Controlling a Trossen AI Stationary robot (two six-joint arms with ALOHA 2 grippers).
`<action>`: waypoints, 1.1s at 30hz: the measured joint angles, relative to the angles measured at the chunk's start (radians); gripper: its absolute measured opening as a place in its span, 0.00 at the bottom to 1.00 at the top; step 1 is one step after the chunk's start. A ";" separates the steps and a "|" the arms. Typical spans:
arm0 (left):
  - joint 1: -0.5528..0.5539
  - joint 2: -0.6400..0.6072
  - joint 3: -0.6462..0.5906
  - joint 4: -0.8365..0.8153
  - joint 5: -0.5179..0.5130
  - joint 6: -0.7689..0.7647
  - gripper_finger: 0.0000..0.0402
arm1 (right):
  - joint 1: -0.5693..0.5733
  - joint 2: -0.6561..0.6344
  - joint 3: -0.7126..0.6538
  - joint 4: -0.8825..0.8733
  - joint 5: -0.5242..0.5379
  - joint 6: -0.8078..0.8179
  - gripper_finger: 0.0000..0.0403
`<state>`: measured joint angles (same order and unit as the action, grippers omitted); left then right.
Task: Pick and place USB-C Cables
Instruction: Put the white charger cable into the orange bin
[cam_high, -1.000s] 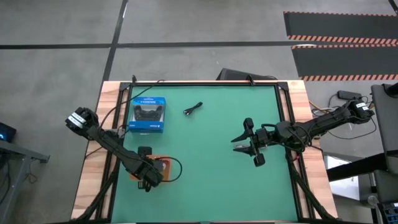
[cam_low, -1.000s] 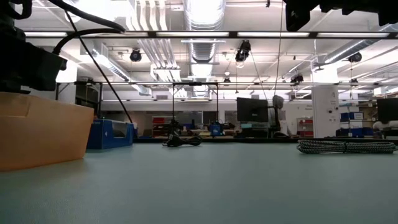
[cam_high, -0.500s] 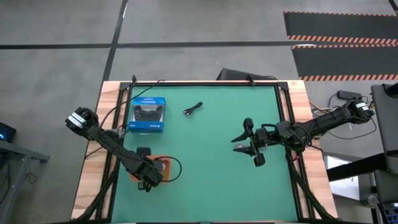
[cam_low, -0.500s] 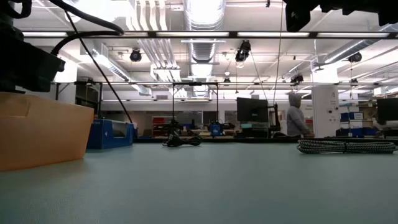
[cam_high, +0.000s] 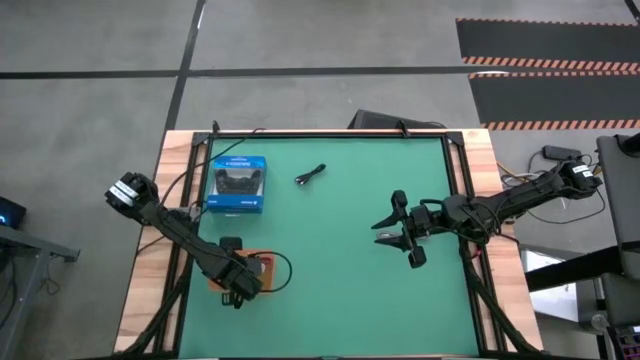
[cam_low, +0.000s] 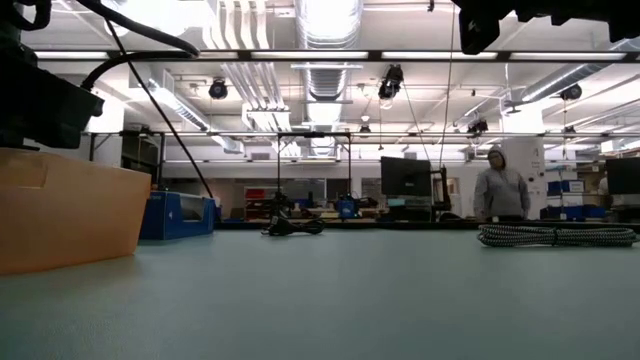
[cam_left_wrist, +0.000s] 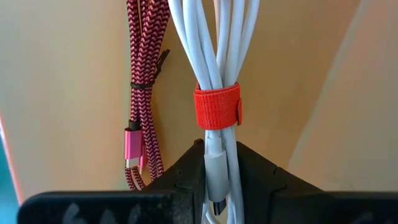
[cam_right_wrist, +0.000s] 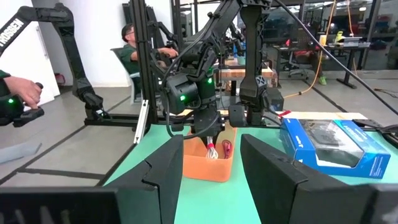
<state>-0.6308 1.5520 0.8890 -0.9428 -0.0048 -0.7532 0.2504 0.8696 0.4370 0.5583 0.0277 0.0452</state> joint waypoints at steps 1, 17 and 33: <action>0.000 0.000 0.000 0.000 0.000 0.000 0.14 | 0.000 0.000 0.000 0.000 0.000 0.000 0.38; 0.000 0.000 -0.009 0.000 0.001 0.002 0.19 | 0.000 0.000 0.000 -0.002 0.000 0.000 0.38; 0.000 0.000 -0.008 -0.010 0.001 0.002 0.33 | 0.000 0.000 0.000 -0.002 0.000 0.000 0.38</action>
<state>-0.6308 1.5517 0.8808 -0.9525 -0.0040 -0.7513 0.2504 0.8696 0.4370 0.5560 0.0281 0.0452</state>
